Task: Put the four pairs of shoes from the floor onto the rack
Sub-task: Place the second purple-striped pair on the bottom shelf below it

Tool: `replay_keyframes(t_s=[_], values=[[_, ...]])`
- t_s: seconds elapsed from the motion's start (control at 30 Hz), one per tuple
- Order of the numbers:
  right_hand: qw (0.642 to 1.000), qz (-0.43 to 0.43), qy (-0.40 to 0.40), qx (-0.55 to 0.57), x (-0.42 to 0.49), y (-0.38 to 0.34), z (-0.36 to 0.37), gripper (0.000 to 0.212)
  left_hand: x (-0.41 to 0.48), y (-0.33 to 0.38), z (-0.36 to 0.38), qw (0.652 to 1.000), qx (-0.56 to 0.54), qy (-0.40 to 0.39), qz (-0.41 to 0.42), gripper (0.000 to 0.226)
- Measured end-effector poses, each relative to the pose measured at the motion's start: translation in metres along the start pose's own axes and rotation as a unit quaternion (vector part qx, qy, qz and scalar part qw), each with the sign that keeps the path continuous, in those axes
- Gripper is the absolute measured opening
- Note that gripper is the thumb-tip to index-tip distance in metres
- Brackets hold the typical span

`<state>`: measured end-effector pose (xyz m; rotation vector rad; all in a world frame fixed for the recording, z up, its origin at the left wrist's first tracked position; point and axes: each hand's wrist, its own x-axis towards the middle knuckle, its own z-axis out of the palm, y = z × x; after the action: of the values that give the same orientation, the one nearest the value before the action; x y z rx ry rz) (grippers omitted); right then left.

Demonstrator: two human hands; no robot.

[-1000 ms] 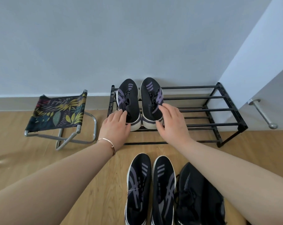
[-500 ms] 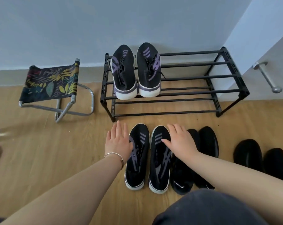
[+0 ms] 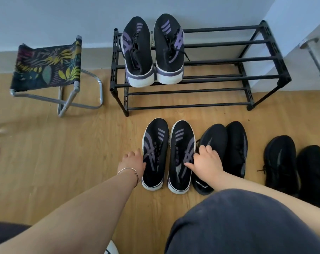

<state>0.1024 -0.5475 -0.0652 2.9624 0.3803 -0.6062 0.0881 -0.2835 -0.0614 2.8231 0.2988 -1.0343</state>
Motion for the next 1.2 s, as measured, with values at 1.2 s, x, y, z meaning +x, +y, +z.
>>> replay_keyframes(t_s=[1.2], values=[[0.865, 0.179, -0.179, 0.433, 0.024, -0.018, -0.009, 0.025, 0.009, -0.014, 0.015, 0.812, -0.56, -0.079, -0.145, 0.045]])
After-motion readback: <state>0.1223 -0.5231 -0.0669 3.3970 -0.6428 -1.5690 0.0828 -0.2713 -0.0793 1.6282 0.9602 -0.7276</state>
